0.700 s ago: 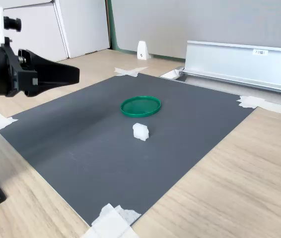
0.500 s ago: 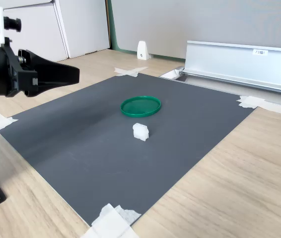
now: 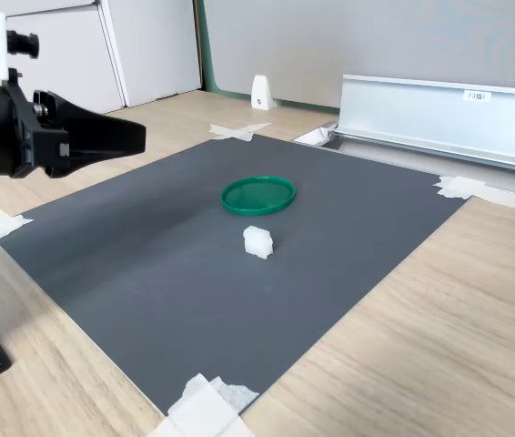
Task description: Grasp a white terminal and put it on the green lid.
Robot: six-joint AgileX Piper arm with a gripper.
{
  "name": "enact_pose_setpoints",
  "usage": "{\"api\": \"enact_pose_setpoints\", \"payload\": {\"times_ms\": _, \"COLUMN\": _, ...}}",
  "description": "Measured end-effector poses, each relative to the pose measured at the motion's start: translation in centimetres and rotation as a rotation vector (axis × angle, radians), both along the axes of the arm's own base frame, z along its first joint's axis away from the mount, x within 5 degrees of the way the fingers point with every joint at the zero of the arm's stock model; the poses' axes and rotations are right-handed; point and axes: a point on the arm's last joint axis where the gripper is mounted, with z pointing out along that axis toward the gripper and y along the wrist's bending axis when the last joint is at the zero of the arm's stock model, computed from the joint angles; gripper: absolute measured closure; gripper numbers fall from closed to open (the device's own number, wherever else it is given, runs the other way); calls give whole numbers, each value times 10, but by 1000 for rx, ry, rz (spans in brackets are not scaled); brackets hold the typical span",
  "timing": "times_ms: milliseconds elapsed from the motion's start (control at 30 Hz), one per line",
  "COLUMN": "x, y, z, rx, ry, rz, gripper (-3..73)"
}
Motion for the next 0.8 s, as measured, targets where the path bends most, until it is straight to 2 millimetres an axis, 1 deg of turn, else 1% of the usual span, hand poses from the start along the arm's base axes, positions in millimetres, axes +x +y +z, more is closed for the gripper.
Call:
{"api": "enact_pose_setpoints", "payload": {"times_ms": 567, "x": 0, "y": 0, "z": 4, "rx": -3, "ry": -38, "rz": -2, "gripper": 703}}
{"api": "enact_pose_setpoints", "payload": {"times_ms": 700, "x": 2, "y": 0, "z": 15, "rx": 32, "ry": -44, "rz": 1, "gripper": 703}}
{"api": "enact_pose_setpoints", "payload": {"times_ms": 800, "x": 6, "y": 0, "z": 28, "rx": 43, "ry": -16, "rz": 2, "gripper": 703}}
